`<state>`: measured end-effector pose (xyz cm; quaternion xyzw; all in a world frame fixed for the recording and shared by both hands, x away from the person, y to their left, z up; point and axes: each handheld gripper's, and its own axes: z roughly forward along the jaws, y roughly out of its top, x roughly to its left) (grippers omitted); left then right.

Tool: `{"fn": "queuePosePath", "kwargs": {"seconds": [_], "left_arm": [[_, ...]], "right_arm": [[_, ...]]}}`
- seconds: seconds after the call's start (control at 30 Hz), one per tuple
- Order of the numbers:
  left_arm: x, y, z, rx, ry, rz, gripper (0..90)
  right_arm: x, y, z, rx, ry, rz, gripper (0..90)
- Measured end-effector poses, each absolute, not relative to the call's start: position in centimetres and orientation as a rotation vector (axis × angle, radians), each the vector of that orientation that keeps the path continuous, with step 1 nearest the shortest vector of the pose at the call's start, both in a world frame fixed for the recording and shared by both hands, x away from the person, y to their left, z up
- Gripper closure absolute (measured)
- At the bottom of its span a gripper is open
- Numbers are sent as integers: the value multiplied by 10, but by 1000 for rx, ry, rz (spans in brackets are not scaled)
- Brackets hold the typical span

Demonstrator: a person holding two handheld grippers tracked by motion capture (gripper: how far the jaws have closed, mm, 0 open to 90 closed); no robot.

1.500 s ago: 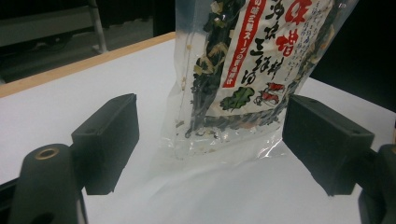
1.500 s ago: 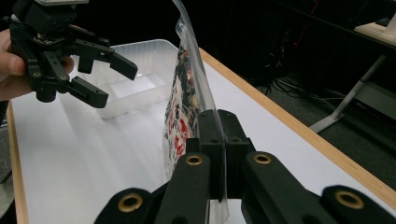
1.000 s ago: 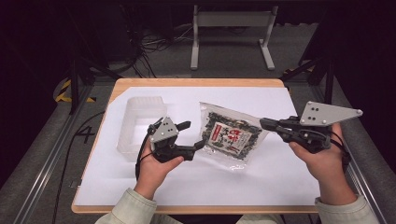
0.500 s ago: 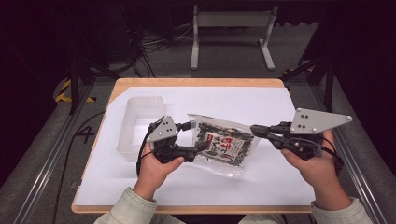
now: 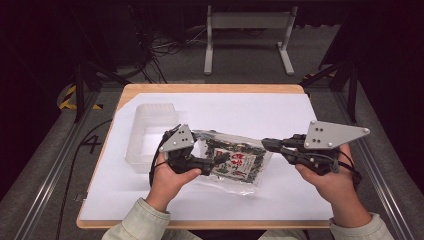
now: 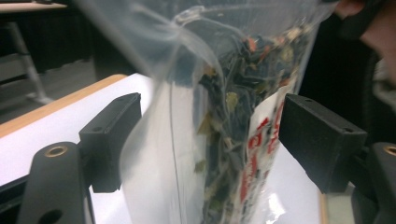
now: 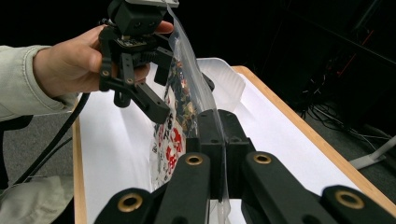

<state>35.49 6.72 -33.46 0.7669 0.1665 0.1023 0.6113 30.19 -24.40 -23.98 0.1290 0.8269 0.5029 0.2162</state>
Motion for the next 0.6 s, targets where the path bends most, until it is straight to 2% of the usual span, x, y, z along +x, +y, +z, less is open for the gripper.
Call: {"fn": "queuePosePath", "kwargs": {"seconds": [0.03,0.17,0.2,0.3,0.6], "left_arm": [[354,66,-334,1770,381,236,230],[354,67,-334,1749,359,228,347],[354,68,-334,1746,336,227,347],[353,70,-334,1727,316,234,457],[352,69,-334,1722,286,244,563]], "right_arm": [[302,-244,-240,357,2290,1395,900],[301,-243,-240,354,2281,1396,900],[301,-243,-240,356,2278,1396,900],[302,-245,-240,364,2272,1399,900],[304,-246,-242,379,2262,1388,900]]}}
